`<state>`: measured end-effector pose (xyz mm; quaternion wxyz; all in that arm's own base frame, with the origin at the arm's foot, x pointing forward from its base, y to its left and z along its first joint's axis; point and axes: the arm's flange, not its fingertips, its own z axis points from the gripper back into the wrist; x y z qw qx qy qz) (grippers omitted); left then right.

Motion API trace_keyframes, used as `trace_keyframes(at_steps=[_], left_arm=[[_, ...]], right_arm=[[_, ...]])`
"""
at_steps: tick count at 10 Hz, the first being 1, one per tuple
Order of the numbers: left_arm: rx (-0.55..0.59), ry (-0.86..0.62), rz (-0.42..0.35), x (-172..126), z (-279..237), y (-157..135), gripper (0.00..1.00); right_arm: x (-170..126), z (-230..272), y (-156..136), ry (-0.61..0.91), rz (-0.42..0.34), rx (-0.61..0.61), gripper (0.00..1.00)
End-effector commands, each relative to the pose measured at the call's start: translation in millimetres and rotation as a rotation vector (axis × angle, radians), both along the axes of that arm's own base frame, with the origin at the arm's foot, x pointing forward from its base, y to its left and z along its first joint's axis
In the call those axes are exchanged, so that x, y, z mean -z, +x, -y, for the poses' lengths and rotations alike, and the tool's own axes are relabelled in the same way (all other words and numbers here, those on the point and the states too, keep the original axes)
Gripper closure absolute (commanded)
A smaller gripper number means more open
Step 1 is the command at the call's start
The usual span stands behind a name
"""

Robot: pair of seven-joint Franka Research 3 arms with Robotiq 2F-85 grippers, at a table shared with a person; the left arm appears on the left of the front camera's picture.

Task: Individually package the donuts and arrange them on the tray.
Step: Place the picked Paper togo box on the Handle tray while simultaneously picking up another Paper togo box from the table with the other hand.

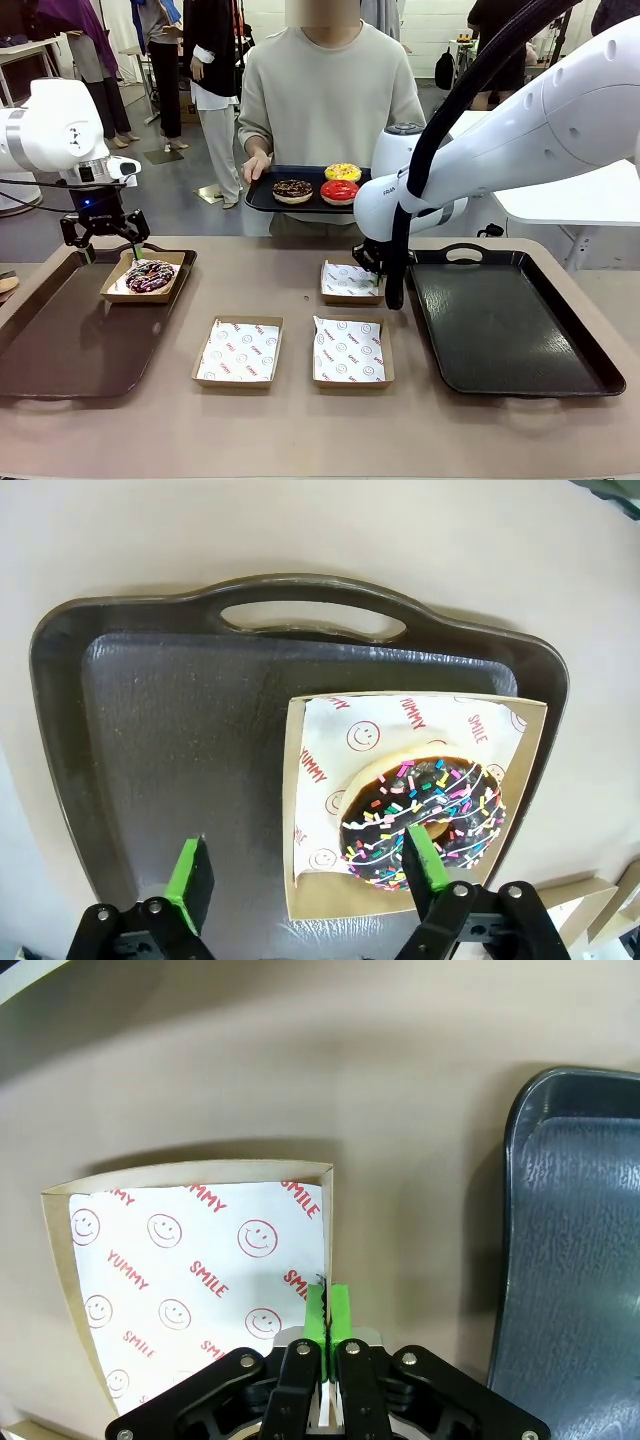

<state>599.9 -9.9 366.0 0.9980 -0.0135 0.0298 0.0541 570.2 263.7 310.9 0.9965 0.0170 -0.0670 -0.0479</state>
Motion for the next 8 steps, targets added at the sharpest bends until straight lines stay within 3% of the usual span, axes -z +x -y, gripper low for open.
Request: trace_keyframes(at_steps=[1,3,5,8], left_arm=[[0.005,-0.047,-0.015,-10,-7,-1,0.0],[-0.009,-0.252,-0.005,-41,-27,-27,0.0],[-0.08,-0.462,0.078,-75,-64,-65,0.0],[-0.132,-0.777,0.178,-99,-124,-125,0.0]], right_arm=[[-1,-6,3,-0.015,0.017,0.033,1.0],[-34,-1,-12,0.009,0.007,-0.003,1.0],[-85,16,-35,0.019,0.042,-0.03,1.0],[-146,53,-64,0.016,0.071,0.004,1.0]])
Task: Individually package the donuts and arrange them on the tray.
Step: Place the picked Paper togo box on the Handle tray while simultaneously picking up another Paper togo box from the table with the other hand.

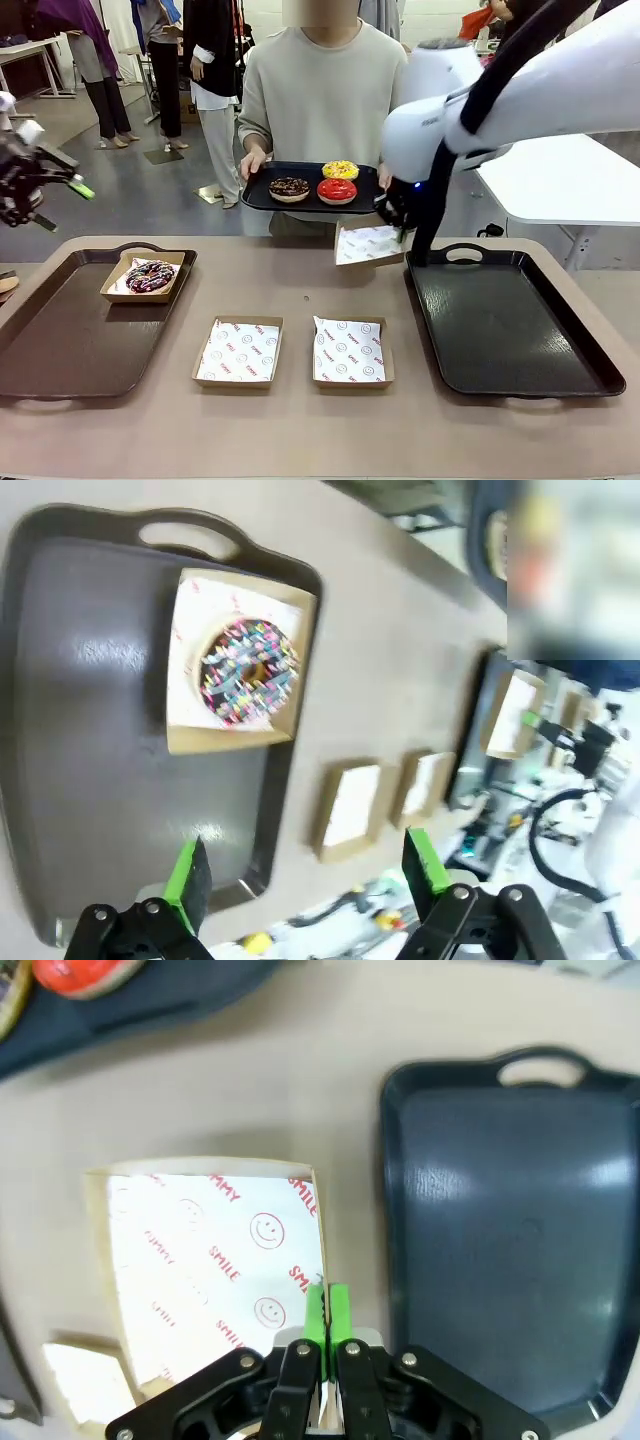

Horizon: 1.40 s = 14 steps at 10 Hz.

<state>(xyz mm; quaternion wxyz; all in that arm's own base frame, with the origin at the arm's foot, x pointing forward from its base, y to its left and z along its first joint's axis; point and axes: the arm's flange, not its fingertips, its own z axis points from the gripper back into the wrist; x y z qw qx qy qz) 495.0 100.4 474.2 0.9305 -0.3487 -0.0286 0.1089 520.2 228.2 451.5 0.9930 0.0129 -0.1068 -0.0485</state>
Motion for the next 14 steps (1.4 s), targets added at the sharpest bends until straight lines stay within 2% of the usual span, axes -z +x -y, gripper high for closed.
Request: trace_keyframes(at_steps=[1,4,7,9,11,12,14], left_arm=[[-0.013,-0.189,0.054,7,-31,-39,0.0],[-0.051,-0.449,0.074,18,-85,-77,0.0],[-0.111,-0.6,0.053,42,-130,-101,0.0],[-0.115,-0.617,0.018,49,-132,-107,0.0],[-0.075,-0.527,0.024,49,-130,-105,0.0],[-0.125,-0.598,0.003,56,-132,-112,0.0],[-0.125,-0.598,0.003,56,-132,-112,0.0]], right_arm=[[-19,25,-23,0.047,0.0,-0.001,1.0],[-30,27,-33,0.089,0.008,-0.015,1.0],[-27,25,-26,0.112,-0.008,-0.03,1.0],[-34,24,-29,0.073,0.0,-0.003,1.0],[-34,24,-29,0.073,0.0,-0.003,1.0],[-34,24,-29,0.073,0.0,-0.003,1.0],[-34,24,-29,0.073,0.0,-0.003,1.0]])
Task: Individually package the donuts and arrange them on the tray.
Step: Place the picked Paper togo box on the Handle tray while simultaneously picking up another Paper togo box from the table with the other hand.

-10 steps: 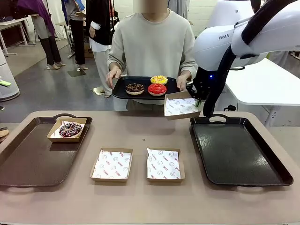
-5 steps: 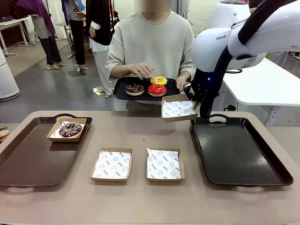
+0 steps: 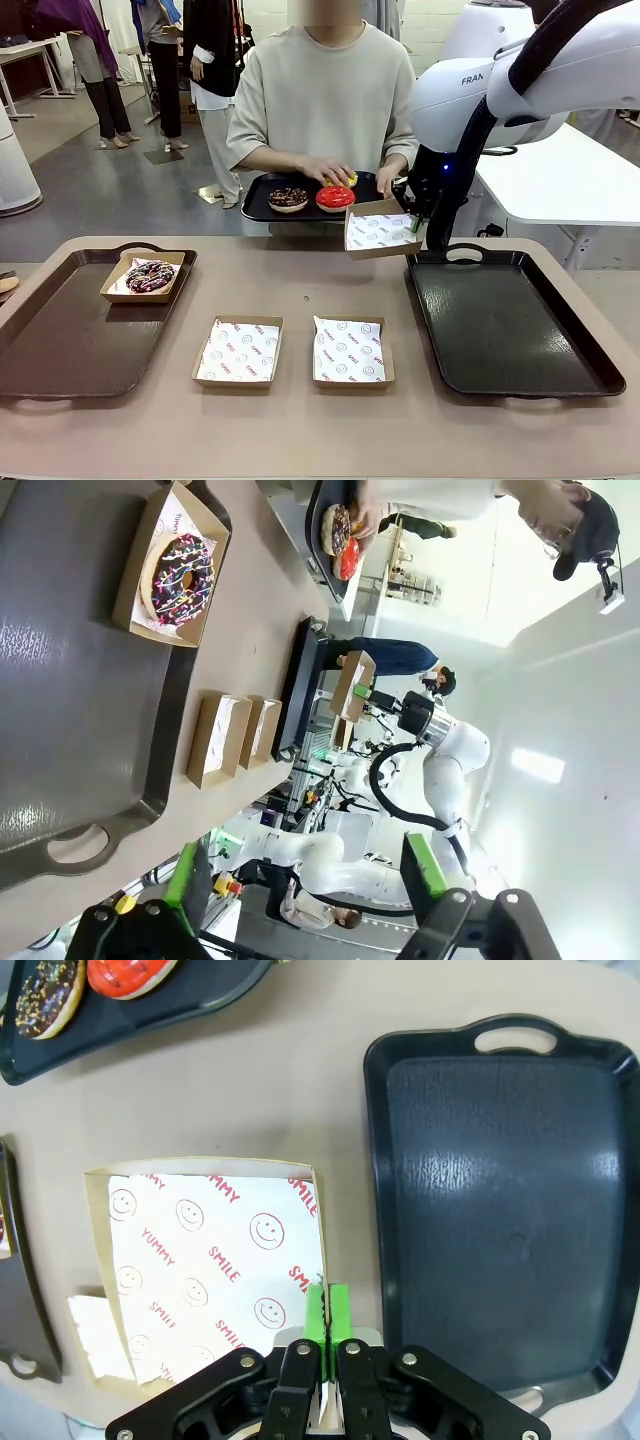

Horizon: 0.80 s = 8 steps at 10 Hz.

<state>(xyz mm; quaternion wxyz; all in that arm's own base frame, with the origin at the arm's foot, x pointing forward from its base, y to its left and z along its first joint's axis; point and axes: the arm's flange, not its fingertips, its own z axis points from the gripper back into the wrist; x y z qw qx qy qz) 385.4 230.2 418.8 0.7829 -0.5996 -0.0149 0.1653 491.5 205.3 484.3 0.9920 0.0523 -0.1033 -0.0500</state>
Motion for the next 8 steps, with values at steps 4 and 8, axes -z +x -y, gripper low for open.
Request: trace_keyframes(at_steps=[4,8], left_arm=[[-0.011,-0.013,0.002,0.3,-1.9,-2.0,0.0],[-0.011,-0.013,0.002,0.3,-1.9,-2.0,0.0]], right_arm=[[-1.0,1.1,-0.8,-0.006,0.003,0.003,1.0],[-1.0,1.1,-0.8,-0.006,0.003,0.003,1.0]])
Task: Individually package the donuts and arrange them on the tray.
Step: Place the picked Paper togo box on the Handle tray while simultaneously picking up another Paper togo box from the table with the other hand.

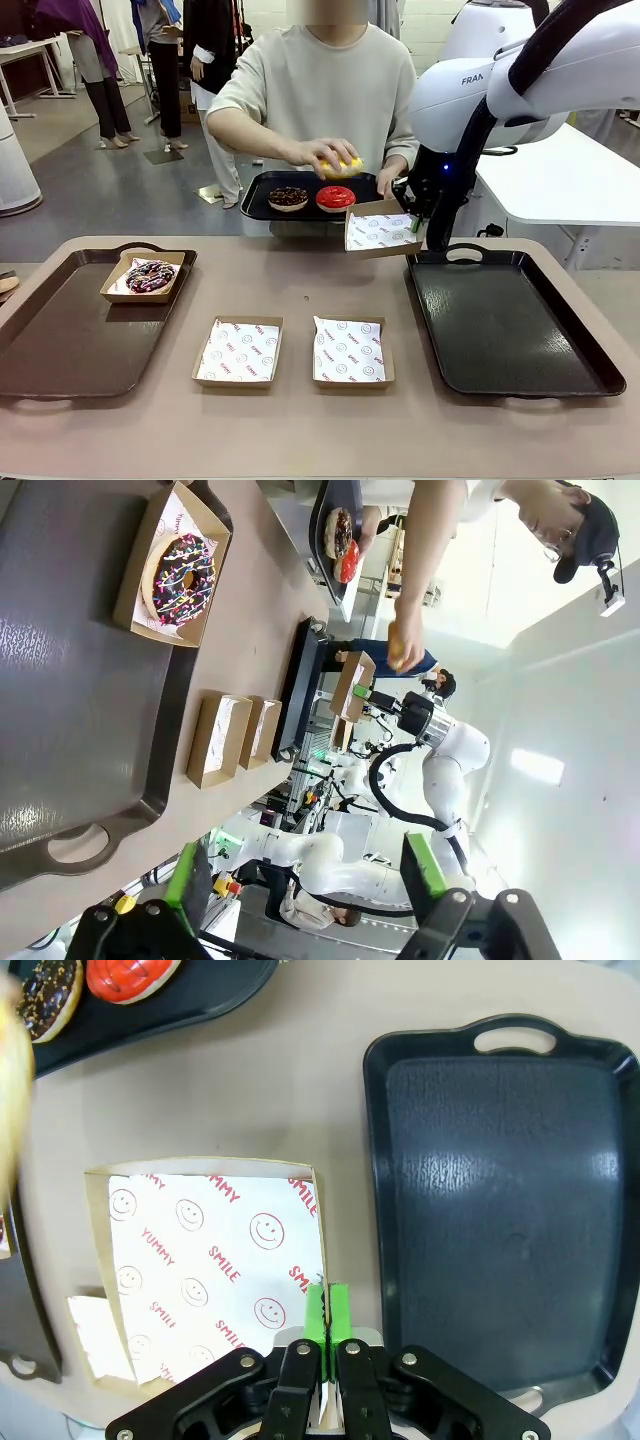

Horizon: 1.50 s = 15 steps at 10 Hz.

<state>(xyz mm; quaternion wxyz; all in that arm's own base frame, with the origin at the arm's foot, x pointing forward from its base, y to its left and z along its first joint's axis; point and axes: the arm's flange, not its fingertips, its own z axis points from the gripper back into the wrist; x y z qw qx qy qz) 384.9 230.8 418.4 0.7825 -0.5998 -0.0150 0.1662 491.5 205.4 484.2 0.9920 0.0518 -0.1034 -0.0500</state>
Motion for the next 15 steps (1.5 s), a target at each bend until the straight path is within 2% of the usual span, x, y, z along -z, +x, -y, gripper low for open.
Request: trace_keyframes(at_steps=[1,15], left_arm=[[-0.009,-0.013,0.003,-0.2,-1.4,-1.6,0.0],[-0.009,-0.013,0.003,-0.2,-1.4,-1.6,0.0]], right_arm=[[-1.1,1.2,-0.8,-0.005,0.002,0.003,1.0],[-1.1,1.2,-0.8,-0.005,0.002,0.003,1.0]])
